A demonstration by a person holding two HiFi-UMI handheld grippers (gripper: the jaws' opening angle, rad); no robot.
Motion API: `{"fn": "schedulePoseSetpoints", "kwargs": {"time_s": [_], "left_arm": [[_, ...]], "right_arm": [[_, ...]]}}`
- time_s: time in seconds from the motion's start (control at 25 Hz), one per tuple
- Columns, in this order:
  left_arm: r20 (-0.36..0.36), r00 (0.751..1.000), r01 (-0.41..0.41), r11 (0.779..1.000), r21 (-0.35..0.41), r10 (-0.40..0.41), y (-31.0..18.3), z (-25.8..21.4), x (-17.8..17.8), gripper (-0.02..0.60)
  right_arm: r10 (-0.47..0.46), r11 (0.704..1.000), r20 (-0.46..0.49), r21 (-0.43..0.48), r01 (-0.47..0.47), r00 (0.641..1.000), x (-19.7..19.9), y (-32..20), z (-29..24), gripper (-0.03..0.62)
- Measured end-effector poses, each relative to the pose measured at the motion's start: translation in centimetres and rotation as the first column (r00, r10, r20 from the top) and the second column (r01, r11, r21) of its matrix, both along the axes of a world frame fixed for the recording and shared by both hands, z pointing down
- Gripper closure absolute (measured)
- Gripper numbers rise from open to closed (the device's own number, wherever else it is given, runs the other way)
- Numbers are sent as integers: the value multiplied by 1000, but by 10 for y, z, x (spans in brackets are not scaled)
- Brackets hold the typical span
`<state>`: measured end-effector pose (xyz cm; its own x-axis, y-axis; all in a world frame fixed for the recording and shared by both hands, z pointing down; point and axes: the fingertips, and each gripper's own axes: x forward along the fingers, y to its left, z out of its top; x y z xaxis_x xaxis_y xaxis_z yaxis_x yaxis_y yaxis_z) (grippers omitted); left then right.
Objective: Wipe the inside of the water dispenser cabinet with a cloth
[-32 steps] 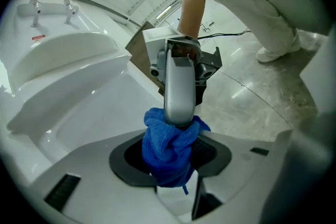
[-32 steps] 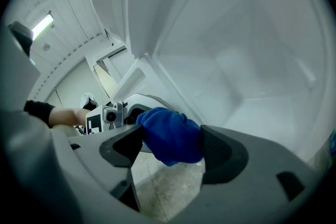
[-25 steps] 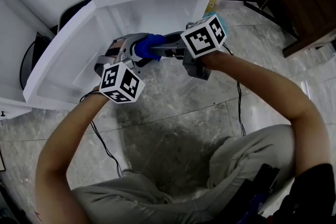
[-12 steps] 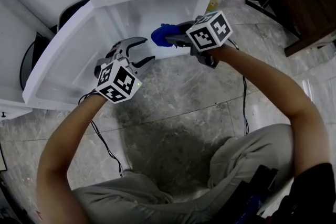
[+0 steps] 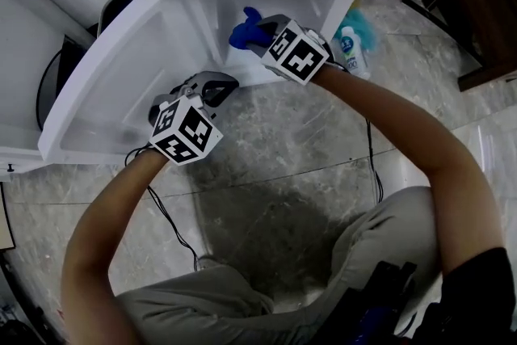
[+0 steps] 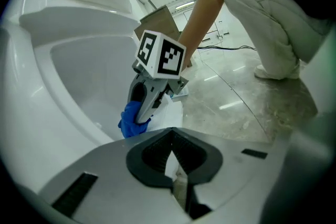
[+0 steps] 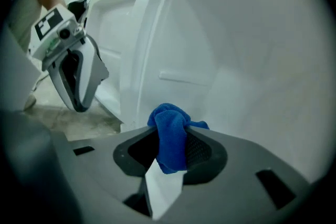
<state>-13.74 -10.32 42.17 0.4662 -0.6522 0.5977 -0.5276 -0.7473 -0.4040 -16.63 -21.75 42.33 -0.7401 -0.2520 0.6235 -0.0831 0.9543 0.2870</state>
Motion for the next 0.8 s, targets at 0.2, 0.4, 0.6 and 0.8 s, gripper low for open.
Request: {"fn": "schedulePoseSetpoints", "kwargs": {"time_s": [0.2, 0.4, 0.6, 0.8], "left_arm": [[-32, 999, 14, 999, -43, -15, 9, 13, -11, 574], [-61, 997, 31, 997, -75, -36, 24, 21, -22, 574], [-88, 993, 64, 992, -108, -74, 36, 26, -35, 574], [-114, 988, 87, 990, -110, -100, 30, 26, -45, 574]], "right_arm": [[-3, 987, -80, 158, 16, 997, -31, -21, 28, 487], [-100, 916, -258, 353, 190, 961, -54, -37, 64, 487], [-78, 854, -352, 459, 245, 933, -76, -67, 72, 487], [-72, 857, -354, 456, 240, 933, -72, -65, 71, 488]]}}
